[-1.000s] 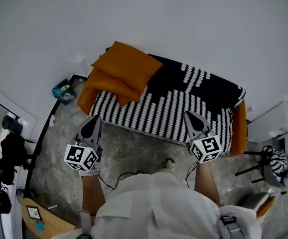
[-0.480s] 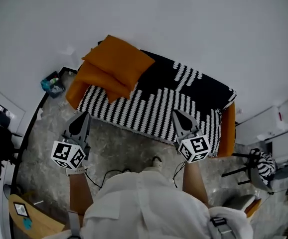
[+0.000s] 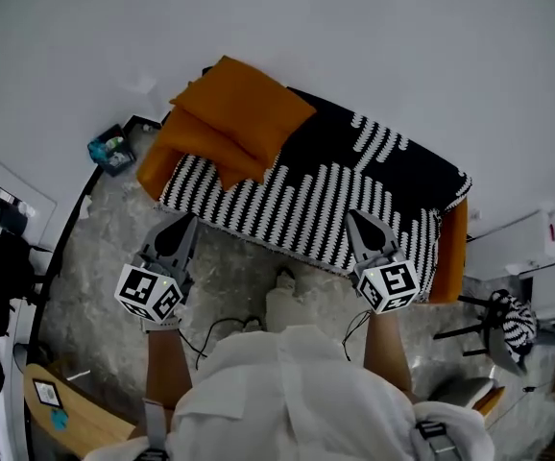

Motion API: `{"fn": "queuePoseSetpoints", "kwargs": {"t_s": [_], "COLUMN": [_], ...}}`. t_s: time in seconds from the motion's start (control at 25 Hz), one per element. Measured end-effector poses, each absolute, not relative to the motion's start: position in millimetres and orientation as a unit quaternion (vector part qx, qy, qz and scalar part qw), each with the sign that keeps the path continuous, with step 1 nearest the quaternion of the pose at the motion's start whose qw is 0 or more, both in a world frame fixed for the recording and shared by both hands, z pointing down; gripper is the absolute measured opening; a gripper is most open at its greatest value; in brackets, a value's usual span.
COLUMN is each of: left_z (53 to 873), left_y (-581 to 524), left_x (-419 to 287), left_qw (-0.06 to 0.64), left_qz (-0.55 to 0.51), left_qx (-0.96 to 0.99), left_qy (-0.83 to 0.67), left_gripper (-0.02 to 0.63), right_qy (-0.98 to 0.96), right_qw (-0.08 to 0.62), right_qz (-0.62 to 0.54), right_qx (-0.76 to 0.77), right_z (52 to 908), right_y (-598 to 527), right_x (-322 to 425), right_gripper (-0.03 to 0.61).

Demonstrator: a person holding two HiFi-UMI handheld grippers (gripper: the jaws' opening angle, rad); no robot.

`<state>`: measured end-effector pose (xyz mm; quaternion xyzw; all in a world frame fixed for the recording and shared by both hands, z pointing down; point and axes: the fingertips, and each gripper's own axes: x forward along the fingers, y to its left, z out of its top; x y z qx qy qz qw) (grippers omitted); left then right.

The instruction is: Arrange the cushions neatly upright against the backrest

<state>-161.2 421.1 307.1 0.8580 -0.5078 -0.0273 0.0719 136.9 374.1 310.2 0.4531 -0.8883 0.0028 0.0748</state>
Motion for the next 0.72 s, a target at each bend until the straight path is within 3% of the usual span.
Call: {"fn": "queuePoseSetpoints", "kwargs": {"t_s": [0.72], "left_z": [307], "left_y": [228], "left_x": [-136], "left_qw": [0.077], "left_qz": [-0.023], "left_qx": [0.859], "left_qy": [-0.505], "left_gripper": [0.023], "right_qy": [-0.908], "right_qw": [0.074], "right_qz": [0.003], "right_qx": [0.412], "right_z": [318], "right_y": [179], "right_x": [147], "right_gripper": [0.008]}}
